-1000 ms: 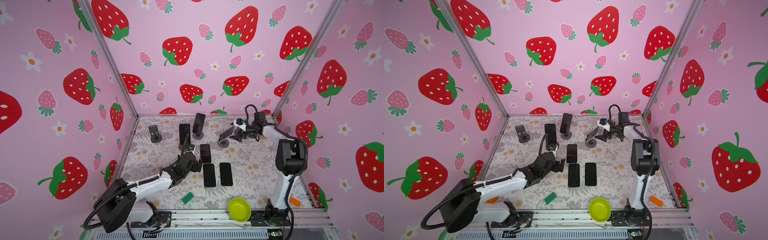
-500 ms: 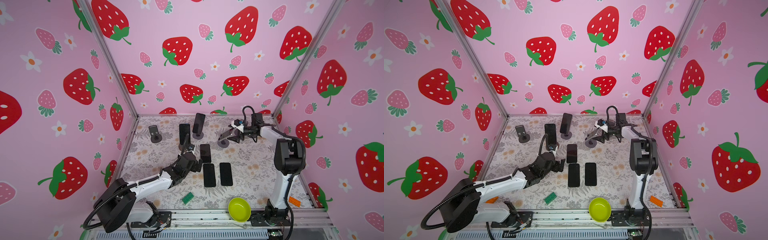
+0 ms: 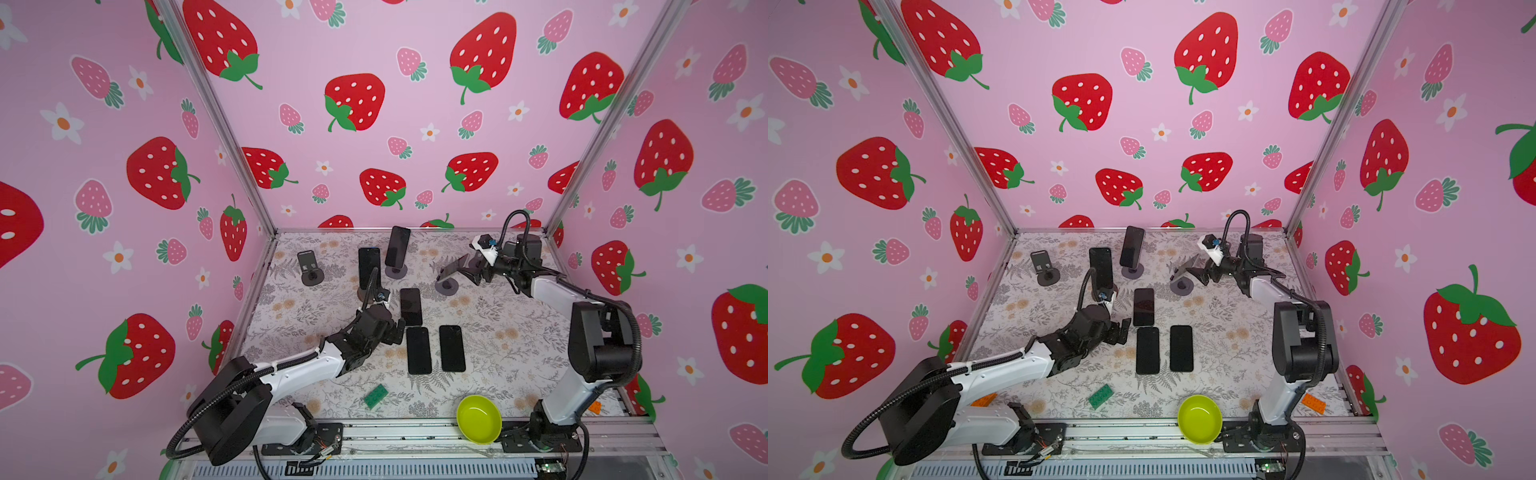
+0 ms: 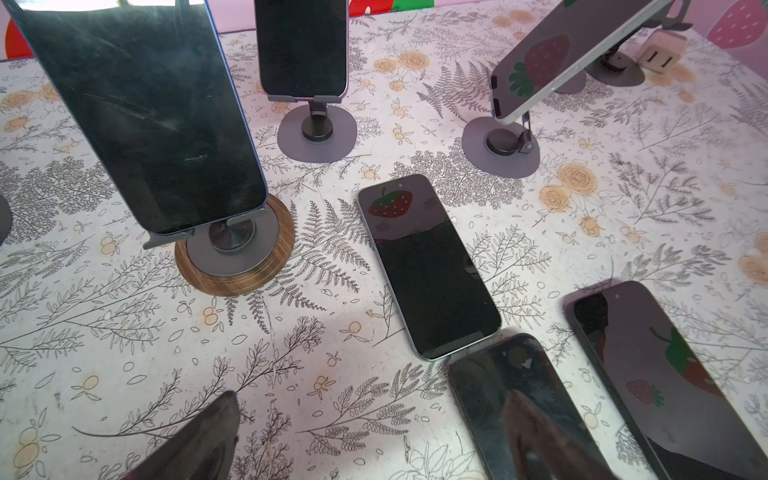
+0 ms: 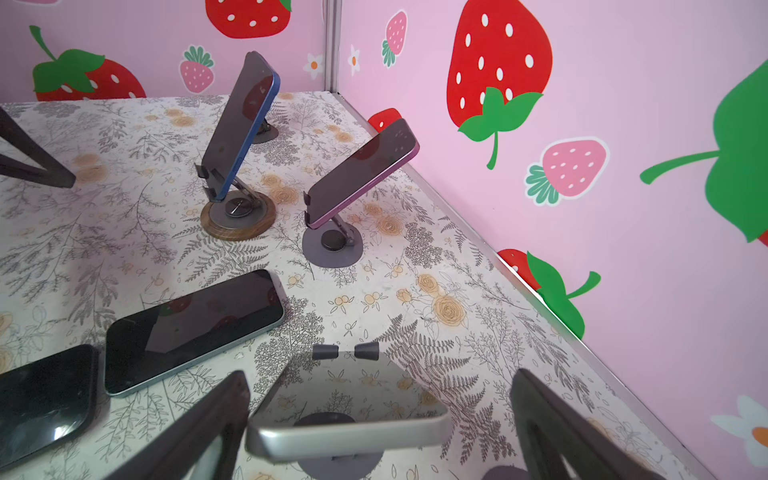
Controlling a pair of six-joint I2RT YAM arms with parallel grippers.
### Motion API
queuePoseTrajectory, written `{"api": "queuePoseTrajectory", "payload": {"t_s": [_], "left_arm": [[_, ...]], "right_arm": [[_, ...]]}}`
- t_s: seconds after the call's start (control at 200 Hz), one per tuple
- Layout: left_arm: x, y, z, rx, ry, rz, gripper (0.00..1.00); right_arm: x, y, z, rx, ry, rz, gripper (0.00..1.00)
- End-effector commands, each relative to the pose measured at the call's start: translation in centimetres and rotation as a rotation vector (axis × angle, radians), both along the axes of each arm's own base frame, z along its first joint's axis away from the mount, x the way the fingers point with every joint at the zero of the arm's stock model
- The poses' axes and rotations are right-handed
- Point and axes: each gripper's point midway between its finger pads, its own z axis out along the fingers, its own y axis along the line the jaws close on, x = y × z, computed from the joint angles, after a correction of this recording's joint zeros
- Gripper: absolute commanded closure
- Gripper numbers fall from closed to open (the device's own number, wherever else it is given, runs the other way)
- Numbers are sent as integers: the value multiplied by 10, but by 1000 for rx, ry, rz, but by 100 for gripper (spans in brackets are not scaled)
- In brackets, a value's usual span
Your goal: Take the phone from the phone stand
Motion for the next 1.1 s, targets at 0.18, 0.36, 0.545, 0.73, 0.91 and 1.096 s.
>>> {"api": "queuePoseTrajectory", "payload": {"t_s": [0.18, 0.36, 0.545, 0.73, 0.91, 1.096], "left_arm": [[4, -5, 16, -48, -33, 3, 0], [3, -5, 18, -48, -35, 2, 0], [3, -4, 18, -47, -37, 4, 0], [3, -4, 18, -46, -37, 4, 0], [4, -4, 17, -41, -35, 4, 0], [4, -4, 16, -41, -34, 5, 0]], "right_arm": [[-8, 12, -18, 21, 49, 5, 0], [-15, 18, -23, 4, 16, 99, 0], [-12, 20, -37, -34, 34, 125, 0], [-8, 22, -42, -26, 50, 141, 4], [-6, 24, -41, -19, 48, 152, 7], [-6, 25, -37, -14, 29, 167, 10]]}}
